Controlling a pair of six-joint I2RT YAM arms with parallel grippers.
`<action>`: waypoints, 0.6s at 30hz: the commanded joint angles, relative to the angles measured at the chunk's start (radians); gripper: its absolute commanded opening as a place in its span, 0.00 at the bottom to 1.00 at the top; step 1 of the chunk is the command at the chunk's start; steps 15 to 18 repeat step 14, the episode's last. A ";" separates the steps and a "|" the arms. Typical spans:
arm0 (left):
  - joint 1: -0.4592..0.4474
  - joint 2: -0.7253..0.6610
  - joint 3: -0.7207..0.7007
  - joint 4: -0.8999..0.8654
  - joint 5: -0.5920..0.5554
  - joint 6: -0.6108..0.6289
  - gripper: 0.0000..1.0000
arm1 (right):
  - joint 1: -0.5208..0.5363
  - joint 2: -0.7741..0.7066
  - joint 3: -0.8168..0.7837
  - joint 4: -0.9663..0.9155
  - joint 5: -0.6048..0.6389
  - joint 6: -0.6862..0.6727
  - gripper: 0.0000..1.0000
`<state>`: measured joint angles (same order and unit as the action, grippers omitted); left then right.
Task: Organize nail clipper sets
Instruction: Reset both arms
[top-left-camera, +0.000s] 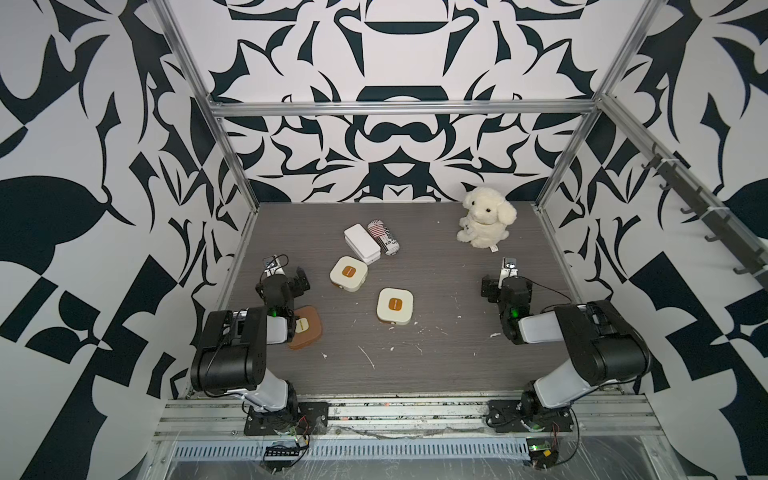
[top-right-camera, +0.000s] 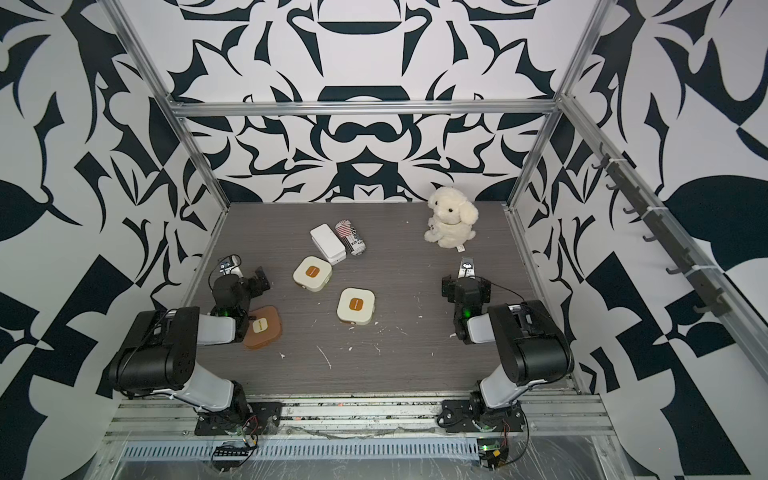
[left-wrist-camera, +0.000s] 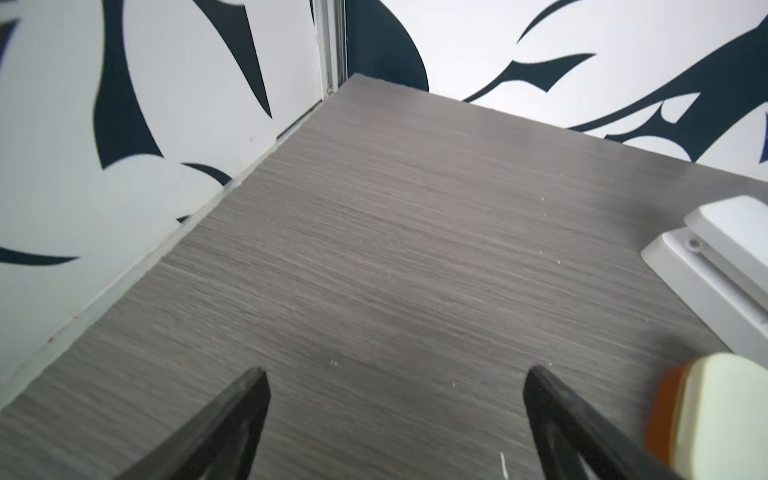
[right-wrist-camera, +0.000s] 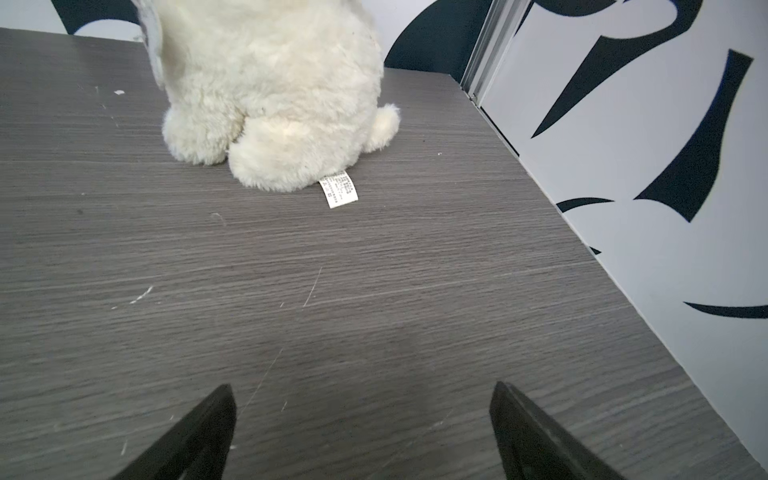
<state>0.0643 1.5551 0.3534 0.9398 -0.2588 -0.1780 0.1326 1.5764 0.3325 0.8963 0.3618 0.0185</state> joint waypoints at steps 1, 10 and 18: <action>-0.003 -0.007 0.006 -0.006 -0.015 0.019 1.00 | -0.001 -0.026 0.007 0.041 0.003 0.003 1.00; -0.007 -0.003 0.020 -0.036 -0.023 0.015 1.00 | -0.026 -0.014 0.035 0.003 -0.094 0.001 1.00; -0.009 -0.004 0.023 -0.042 -0.030 0.013 1.00 | -0.027 -0.025 0.028 -0.001 -0.157 -0.034 1.00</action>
